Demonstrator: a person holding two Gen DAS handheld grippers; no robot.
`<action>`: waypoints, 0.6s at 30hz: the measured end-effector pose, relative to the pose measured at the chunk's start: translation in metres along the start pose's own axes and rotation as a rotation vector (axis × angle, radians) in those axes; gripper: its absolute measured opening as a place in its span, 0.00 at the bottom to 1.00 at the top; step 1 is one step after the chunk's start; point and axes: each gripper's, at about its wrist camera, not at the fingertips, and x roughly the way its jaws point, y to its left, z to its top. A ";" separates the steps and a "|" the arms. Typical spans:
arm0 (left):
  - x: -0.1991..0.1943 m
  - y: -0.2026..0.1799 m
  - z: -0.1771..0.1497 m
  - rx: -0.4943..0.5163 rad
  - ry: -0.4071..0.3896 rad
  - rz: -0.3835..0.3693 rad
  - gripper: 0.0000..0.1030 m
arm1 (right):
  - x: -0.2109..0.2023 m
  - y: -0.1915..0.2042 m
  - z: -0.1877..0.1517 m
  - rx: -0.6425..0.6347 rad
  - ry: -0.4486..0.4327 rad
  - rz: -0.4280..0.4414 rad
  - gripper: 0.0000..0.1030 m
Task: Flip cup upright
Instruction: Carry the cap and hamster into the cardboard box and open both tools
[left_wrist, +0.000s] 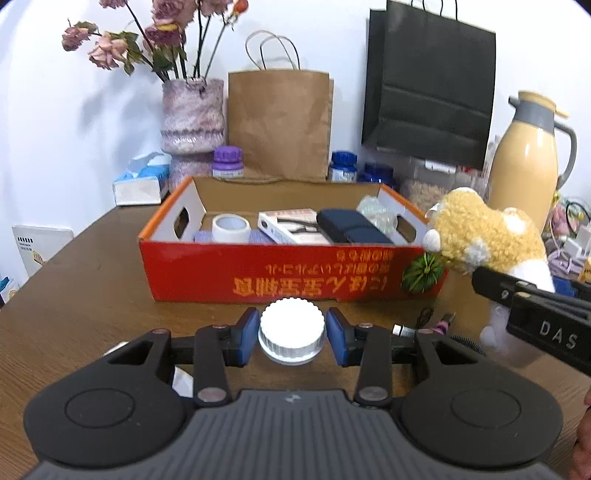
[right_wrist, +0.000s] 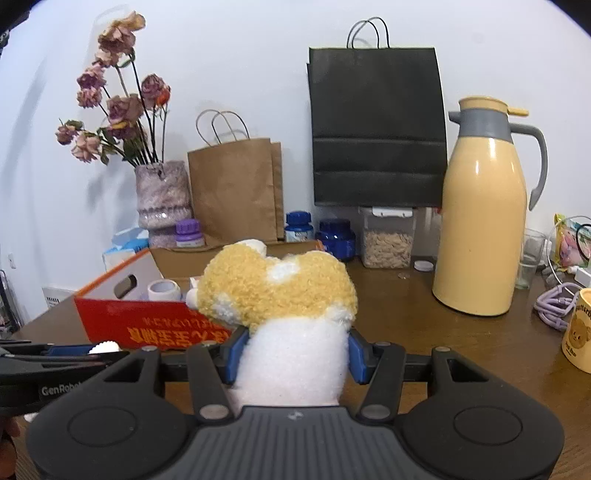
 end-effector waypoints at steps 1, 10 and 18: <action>-0.002 0.001 0.002 -0.003 -0.007 -0.001 0.40 | -0.001 0.002 0.002 0.001 -0.008 0.003 0.51; -0.013 0.020 0.029 -0.027 -0.071 0.007 0.39 | 0.000 0.022 0.022 0.006 -0.051 0.024 0.51; -0.006 0.032 0.059 -0.052 -0.116 0.011 0.40 | 0.012 0.040 0.043 0.000 -0.071 0.036 0.51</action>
